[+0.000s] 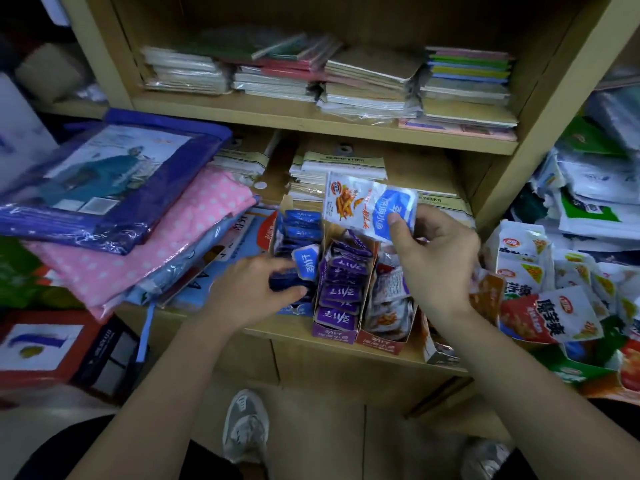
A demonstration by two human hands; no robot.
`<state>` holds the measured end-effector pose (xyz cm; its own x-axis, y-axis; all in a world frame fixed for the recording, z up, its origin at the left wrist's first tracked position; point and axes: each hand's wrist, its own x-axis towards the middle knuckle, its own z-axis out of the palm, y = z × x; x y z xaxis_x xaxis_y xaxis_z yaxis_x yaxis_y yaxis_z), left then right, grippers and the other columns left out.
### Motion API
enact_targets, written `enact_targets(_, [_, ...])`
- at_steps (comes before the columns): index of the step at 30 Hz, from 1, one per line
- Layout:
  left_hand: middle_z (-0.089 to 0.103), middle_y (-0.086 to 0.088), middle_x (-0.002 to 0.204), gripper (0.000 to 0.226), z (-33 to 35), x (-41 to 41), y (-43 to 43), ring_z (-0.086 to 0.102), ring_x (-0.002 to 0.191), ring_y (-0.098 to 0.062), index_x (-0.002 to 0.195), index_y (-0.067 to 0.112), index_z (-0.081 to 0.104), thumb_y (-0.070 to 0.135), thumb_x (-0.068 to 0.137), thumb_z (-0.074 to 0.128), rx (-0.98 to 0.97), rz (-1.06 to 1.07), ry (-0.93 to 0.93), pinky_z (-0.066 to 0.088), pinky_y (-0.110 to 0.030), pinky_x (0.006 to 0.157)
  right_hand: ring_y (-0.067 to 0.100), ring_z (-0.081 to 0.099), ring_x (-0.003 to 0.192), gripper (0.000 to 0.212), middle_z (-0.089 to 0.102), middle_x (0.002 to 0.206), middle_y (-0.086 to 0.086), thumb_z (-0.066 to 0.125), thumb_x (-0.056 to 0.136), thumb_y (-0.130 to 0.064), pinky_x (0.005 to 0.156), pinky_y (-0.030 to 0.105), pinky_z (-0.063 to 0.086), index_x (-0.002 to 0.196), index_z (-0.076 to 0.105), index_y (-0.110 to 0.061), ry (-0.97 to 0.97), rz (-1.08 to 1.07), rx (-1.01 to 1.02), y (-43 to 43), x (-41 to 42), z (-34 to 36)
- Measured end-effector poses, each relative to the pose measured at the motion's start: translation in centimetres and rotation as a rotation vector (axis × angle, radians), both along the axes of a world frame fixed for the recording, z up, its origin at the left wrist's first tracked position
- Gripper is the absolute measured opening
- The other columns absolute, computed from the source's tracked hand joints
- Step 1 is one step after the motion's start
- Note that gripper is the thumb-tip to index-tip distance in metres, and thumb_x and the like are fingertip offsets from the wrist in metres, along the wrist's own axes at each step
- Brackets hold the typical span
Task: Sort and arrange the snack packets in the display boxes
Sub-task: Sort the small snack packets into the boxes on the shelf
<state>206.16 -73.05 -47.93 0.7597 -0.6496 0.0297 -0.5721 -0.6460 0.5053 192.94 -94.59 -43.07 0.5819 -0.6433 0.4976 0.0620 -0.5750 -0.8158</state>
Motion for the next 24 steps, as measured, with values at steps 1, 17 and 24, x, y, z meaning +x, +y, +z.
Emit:
enact_targets(1, [0.067, 0.011, 0.114, 0.064, -0.1, -0.1, -0.1, 0.064, 0.104, -0.013, 0.122, 0.039, 0.070, 0.078, 0.072, 0.059, 0.022, 0.001, -0.013, 0.053, -0.036, 0.085, 0.009, 0.073, 0.076, 0.009, 0.075, 0.086, -0.008, 0.069, 0.094, -0.024, 0.065, 0.042, 0.061, 0.097, 0.076, -0.018, 0.029, 0.026, -0.048, 0.3, 1.4, 0.5])
enact_targets(17, [0.064, 0.010, 0.094, 0.029, -0.3, -0.1, 1.1, 0.063, 0.092, -0.015, 0.114, 0.032, 0.074, 0.048, 0.090, 0.069, -0.052, -0.015, 0.019, 0.049, -0.030, 0.072, 0.014, 0.037, 0.049, 0.047, 0.038, 0.050, -0.001, 0.067, 0.089, -0.006, 0.062, 0.029, 0.037, 0.053, 0.041, -0.021, 0.698, 0.358, -0.737, 3.3, 11.1, 0.5])
enact_targets(24, [0.068, 0.001, 0.120, 0.059, 0.5, 1.7, 0.3, 0.065, 0.105, -0.017, 0.135, 0.022, 0.063, 0.032, 0.081, 0.084, -0.441, 0.175, -0.061, 0.053, -0.035, 0.089, 0.017, 0.069, 0.080, 0.013, 0.076, 0.089, 0.006, 0.075, 0.090, -0.018, 0.079, 0.036, 0.058, 0.100, 0.078, -0.010, 0.616, 0.435, -0.639, 2.5, 9.4, 1.3])
